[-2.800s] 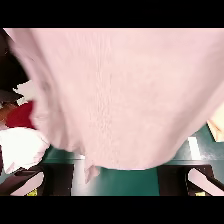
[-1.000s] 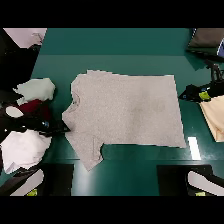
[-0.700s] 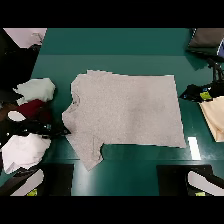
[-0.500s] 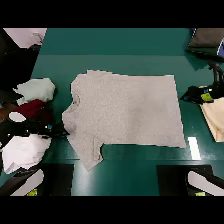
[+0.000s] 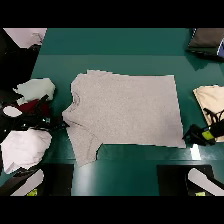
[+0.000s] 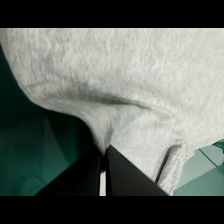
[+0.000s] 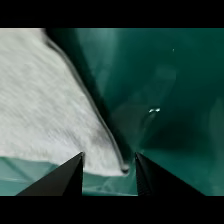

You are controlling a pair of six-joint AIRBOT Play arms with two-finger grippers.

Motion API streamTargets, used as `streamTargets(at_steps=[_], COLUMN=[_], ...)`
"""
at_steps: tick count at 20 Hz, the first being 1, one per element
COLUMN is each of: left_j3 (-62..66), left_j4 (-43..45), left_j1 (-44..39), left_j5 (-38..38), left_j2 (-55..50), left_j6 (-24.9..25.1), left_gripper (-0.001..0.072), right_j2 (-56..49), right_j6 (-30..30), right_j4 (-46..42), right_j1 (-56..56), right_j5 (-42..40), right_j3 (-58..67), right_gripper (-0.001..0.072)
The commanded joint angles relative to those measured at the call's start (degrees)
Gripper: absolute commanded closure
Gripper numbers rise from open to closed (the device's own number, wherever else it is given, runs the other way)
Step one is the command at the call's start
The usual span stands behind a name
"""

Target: Fold the shirts.

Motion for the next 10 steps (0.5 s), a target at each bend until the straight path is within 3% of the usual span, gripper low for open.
streamTargets(at_steps=[1, 3, 4, 5, 6, 7, 10], left_j3=[0.5, 0.5, 0.5, 0.5, 0.5, 0.9, 7.3], left_j4=[-0.2, -0.2, -0.2, -0.2, -0.2, 0.0, 0.1], left_j1=[0.0, 0.0, 0.0, 0.0, 0.0, 0.0, 0.0], left_j5=[0.3, 0.3, 0.3, 0.2, 0.2, 0.2, -1.4], left_j2=[0.0, 0.0, 0.0, 0.0, 0.1, 0.1, 0.2], left_j6=[0.1, 0.1, 0.1, 0.4, 0.6, 0.6, 0.5], left_gripper=[0.0682, 0.0682, 0.0682, 0.0682, 0.0682, 0.0683, 0.0683], right_j2=[0.2, 0.3, 0.2, 0.3, 0.3, 0.3, 0.3], right_j6=[-0.5, -0.5, -0.5, -0.5, -0.5, -0.5, -0.4], right_j4=[-0.8, -0.8, -0.8, -0.9, -0.9, -0.9, 1.5], right_j1=[-1.6, 0.9, 2.3, 3.7, 5.1, 6.3, 9.8], right_j5=[-2.8, -3.3, -3.3, -3.4, -3.7, -3.7, -1.7], right_j3=[-6.0, -6.1, -6.1, -6.1, -6.1, -5.8, 0.0], right_gripper=[0.0341, 0.0342, 0.0387, 0.0499, 0.0662, 0.07, 0.07])
